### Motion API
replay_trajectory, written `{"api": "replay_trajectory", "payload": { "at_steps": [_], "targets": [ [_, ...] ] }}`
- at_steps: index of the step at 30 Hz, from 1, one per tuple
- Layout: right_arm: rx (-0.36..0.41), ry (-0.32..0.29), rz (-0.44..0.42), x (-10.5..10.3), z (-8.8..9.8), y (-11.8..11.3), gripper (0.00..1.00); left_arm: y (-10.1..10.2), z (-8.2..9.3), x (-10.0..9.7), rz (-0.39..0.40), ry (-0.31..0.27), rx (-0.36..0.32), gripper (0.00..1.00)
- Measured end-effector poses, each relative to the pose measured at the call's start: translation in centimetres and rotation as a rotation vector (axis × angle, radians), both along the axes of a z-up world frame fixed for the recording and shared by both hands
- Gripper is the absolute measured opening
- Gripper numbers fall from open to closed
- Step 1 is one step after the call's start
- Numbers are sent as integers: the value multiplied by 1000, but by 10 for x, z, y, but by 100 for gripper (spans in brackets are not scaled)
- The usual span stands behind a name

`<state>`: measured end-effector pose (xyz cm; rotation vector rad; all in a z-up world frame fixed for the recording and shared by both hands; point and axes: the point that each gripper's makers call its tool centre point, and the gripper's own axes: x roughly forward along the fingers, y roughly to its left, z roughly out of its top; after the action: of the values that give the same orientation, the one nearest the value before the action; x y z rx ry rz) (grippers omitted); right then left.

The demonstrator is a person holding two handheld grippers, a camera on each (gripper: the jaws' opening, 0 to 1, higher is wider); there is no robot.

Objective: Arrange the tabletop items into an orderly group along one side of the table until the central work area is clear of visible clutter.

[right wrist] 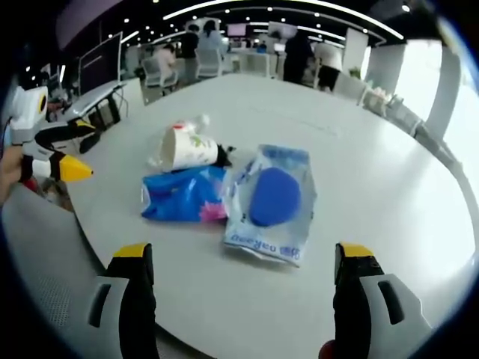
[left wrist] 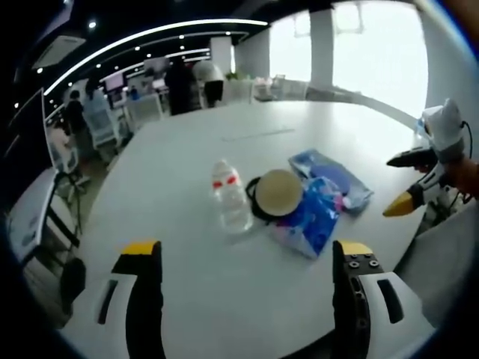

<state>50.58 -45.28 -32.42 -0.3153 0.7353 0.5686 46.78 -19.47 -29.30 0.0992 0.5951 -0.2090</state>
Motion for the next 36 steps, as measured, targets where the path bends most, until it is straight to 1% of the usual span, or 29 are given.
{"api": "replay_trajectory", "payload": {
  "at_steps": [3, 12, 14, 18, 21, 23, 25, 26, 28, 32, 34, 36],
  "targets": [
    [3, -1, -4, 1, 0, -1, 99, -2, 1, 1, -4, -5, -12, 92],
    [32, 21, -5, -1, -3, 3, 99, -5, -2, 0, -17, 5, -14, 92],
    [54, 38, 8, -4, -4, 8, 99, -7, -1, 0, -23, 0, -17, 92],
    [96, 42, 38, -7, -1, 19, 99, -6, -2, -1, -26, 6, -12, 92],
    [142, 47, 49, -9, 3, 26, 99, -8, -3, -1, -23, 13, -40, 92],
    [177, 51, 56, -9, 6, 31, 99, -9, -3, -1, -29, 13, -41, 92],
    [186, 64, 67, -11, 5, 36, 99, -8, -3, -1, -30, 11, -28, 93],
    [192, 72, 85, -13, 5, 41, 99, -8, -2, -1, -28, 10, -25, 92],
    [201, 80, 95, -14, 7, 47, 99, -8, -2, -1, -29, 8, -25, 92],
    [207, 48, 132, -4, 18, 62, 99, -8, -1, -1, -29, 4, -25, 92],
    [239, 37, 142, 2, 25, 70, 99, -6, -1, -1, -25, 5, -19, 93],
    [281, 46, 141, 6, 31, 77, 99, -2, -1, -1, -11, 9, -17, 93]
  ]
}}
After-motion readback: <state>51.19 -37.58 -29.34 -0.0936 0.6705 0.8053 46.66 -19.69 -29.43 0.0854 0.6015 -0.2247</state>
